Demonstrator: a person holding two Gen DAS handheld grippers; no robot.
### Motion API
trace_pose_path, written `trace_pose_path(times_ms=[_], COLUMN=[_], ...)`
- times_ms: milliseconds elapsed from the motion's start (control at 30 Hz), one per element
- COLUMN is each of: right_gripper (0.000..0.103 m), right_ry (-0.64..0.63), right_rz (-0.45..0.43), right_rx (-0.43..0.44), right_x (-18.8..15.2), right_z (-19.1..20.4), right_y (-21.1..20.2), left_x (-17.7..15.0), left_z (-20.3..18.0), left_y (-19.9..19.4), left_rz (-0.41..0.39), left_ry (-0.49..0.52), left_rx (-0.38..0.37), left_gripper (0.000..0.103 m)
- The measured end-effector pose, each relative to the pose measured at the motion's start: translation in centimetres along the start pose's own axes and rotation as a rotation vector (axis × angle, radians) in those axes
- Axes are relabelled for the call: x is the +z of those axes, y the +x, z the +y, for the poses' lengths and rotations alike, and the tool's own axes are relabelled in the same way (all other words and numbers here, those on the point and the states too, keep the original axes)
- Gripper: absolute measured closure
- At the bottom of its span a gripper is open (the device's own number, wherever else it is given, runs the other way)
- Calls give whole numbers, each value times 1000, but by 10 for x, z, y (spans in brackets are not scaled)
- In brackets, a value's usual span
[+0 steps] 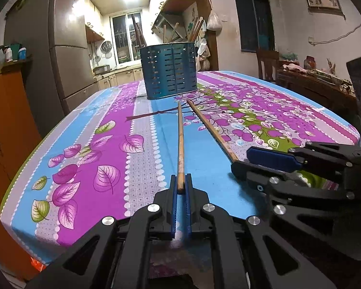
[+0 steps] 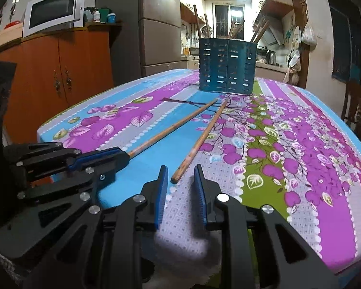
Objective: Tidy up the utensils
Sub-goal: 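Close the left tool on one chopstick while the right tool grasps the other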
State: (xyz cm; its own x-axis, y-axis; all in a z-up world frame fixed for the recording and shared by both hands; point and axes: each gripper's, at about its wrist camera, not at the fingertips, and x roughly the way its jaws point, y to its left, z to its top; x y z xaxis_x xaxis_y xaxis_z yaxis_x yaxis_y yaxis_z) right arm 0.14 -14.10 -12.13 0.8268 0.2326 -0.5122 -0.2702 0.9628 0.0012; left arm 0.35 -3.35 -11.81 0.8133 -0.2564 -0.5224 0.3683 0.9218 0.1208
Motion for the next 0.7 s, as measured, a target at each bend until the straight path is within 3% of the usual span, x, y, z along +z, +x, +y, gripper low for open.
trace_pose_path(times_ms=[33,467,600,700], right_gripper=[96,98,90,83], right_ry=[-1,72,81,100], right_rz=[-6,-23,-26,-37], right_rx=[-8,-122,-111,-100], right_x=[0,-13,-14,-16], right_z=[1,-28,-33,-38], right_y=[1,-18,-19,-20], left_x=[0,-5,-4,-5], left_z=[0,0,4,5], left_y=[0,0,0,0], left_rz=[-3,-40,-40,-44], left_ry=[4,23,4,-3], left_rx=[0,6,28,24], left_gripper=[96,93,79,79])
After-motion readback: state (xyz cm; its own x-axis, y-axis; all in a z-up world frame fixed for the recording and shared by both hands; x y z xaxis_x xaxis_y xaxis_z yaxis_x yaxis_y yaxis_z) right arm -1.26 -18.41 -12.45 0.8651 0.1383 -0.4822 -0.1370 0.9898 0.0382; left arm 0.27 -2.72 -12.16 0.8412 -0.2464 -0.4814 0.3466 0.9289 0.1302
